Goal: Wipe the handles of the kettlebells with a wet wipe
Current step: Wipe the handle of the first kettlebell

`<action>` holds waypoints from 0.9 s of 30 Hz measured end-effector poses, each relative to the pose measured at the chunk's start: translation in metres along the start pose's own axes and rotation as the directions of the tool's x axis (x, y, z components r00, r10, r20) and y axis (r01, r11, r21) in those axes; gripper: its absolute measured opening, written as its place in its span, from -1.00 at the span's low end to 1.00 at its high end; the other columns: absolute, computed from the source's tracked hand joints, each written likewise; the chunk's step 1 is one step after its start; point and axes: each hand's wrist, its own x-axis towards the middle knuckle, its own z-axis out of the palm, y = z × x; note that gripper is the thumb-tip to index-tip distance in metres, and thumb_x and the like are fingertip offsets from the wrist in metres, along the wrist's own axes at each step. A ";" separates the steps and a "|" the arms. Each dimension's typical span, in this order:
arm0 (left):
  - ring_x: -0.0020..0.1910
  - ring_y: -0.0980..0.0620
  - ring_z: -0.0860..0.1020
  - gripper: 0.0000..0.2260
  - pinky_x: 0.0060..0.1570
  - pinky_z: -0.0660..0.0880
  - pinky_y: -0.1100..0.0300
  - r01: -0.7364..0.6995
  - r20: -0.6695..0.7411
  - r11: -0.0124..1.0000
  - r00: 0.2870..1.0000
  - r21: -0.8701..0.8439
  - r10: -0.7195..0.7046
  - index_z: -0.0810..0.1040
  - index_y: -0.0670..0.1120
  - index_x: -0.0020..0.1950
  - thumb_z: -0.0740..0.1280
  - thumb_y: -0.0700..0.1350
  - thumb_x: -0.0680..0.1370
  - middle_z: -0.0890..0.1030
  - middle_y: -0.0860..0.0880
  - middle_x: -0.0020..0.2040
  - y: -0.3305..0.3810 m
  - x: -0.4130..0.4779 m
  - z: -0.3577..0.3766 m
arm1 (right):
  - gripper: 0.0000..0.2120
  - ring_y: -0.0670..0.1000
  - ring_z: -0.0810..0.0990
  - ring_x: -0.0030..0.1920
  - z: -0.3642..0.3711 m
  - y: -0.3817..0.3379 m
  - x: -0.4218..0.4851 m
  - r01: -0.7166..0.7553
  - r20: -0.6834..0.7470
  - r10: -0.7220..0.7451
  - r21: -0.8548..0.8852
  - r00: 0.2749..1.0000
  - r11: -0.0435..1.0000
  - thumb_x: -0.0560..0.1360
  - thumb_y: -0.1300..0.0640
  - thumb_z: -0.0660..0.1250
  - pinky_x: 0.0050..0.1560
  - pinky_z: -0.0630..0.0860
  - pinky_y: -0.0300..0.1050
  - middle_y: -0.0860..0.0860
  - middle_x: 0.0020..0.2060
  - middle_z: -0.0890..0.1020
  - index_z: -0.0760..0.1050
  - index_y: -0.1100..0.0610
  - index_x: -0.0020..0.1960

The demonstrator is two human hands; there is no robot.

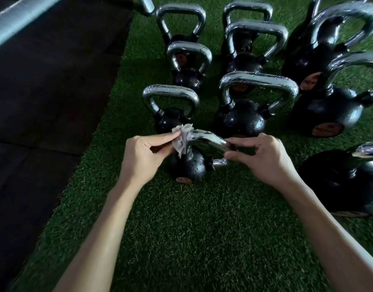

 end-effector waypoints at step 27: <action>0.01 0.21 0.70 -0.72 0.02 0.67 0.12 0.125 -0.313 0.981 0.935 -0.147 -0.166 0.70 -0.13 0.17 0.55 -0.14 0.47 0.71 0.10 0.05 0.018 -0.009 0.031 | -0.82 -0.39 0.63 -0.07 0.017 -0.031 0.003 -0.281 0.303 0.174 0.357 0.937 0.891 0.42 0.01 0.54 -0.02 0.39 -0.40 -0.28 -0.14 0.73 0.71 -0.11 0.02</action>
